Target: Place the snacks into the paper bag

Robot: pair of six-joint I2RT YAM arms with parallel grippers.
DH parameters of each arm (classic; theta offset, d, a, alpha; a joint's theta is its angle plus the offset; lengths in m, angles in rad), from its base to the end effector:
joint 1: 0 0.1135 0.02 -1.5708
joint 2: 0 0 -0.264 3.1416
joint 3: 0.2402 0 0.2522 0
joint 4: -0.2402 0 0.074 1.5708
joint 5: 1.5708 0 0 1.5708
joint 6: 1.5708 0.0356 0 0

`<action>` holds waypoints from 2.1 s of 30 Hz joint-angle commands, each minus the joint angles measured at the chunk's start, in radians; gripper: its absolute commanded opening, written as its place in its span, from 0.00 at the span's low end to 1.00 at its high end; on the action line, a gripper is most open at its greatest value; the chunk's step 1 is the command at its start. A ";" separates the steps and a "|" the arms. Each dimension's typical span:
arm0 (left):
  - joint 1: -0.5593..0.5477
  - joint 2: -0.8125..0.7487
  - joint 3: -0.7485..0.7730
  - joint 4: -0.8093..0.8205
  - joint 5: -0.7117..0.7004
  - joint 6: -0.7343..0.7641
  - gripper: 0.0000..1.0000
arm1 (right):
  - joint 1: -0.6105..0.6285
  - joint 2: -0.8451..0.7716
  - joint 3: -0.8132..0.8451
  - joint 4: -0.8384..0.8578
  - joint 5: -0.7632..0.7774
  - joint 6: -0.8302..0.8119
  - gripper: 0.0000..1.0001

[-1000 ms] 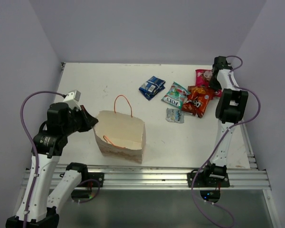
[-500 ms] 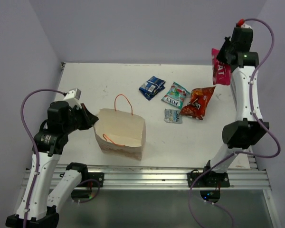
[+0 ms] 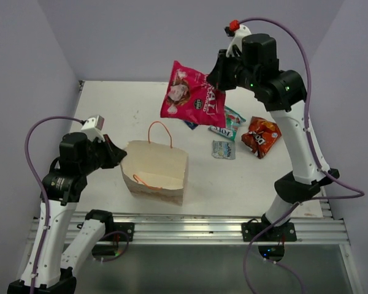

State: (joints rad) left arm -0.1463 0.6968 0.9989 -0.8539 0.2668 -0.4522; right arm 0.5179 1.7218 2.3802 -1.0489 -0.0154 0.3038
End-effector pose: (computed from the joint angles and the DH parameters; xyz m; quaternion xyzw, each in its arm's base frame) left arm 0.1231 -0.0276 0.3563 -0.0677 0.8650 -0.2535 0.4277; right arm 0.2761 0.1580 0.5301 -0.0930 0.8256 0.2281 0.5076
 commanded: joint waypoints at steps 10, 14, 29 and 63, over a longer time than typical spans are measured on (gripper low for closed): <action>-0.003 -0.013 -0.002 0.030 0.026 0.024 0.00 | 0.194 -0.099 0.169 0.075 -0.196 0.136 0.00; -0.003 -0.007 -0.003 0.033 0.026 0.024 0.00 | 0.255 -0.116 0.181 0.099 -0.190 0.144 0.00; -0.003 -0.003 -0.006 0.024 0.023 0.023 0.00 | 0.479 -0.028 0.212 0.125 -0.273 0.141 0.00; -0.003 -0.036 -0.040 0.019 0.017 0.000 0.00 | 0.519 -0.163 0.149 0.104 0.184 -0.002 0.00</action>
State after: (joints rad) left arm -0.1463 0.6682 0.9665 -0.8547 0.2794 -0.4526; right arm 1.0340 1.6337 2.5000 -1.0718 0.0681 0.3336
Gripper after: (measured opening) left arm 0.009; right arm 0.010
